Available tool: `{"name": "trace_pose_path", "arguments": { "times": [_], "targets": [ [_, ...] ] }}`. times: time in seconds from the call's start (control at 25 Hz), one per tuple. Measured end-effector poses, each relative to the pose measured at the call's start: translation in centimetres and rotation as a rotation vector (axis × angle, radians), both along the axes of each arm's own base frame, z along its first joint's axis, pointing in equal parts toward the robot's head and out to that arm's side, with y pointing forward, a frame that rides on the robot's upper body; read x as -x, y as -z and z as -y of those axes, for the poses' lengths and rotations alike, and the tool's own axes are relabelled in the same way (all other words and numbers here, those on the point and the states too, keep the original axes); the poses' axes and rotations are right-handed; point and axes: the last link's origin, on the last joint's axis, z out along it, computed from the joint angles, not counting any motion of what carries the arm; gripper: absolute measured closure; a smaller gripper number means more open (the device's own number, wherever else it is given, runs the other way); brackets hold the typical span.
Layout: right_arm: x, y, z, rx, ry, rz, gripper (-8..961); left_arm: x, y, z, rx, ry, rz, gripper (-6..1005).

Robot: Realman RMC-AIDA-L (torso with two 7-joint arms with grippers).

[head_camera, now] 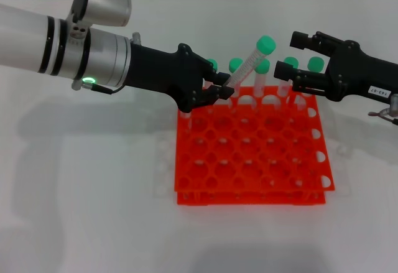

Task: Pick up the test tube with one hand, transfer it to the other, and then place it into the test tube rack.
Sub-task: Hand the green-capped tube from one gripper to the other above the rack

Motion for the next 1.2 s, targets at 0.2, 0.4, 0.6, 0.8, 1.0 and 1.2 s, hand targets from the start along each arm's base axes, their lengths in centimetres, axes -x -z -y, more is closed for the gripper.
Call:
{"name": "trace_pose_path", "arguments": {
  "times": [0.2, 0.4, 0.6, 0.8, 1.0, 1.2],
  "targets": [
    [0.2, 0.4, 0.0, -0.017, -0.002, -0.024, 97, -0.1, 0.0, 0.0, 0.0, 0.005, -0.002, 758],
    [0.5, 0.9, 0.1, -0.03, -0.012, -0.055, 98, -0.2, 0.1, 0.0, 0.001, 0.011, -0.004, 755],
    [0.7, 1.3, 0.2, -0.049, -0.013, -0.079, 97, -0.4, 0.3, -0.2, -0.004, 0.016, -0.007, 753],
    [1.1, 1.9, 0.2, -0.047, -0.022, -0.088, 97, -0.4, 0.3, -0.1, -0.004, 0.019, -0.008, 751],
    [1.1, 2.0, 0.1, -0.051, -0.021, -0.083, 98, -0.5, 0.4, -0.1, -0.001, 0.023, -0.01, 748],
    [1.1, 1.9, 0.1, -0.057, -0.03, -0.081, 119, -0.5, 0.5, -0.1, 0.002, 0.028, -0.015, 746]
  ]
}}
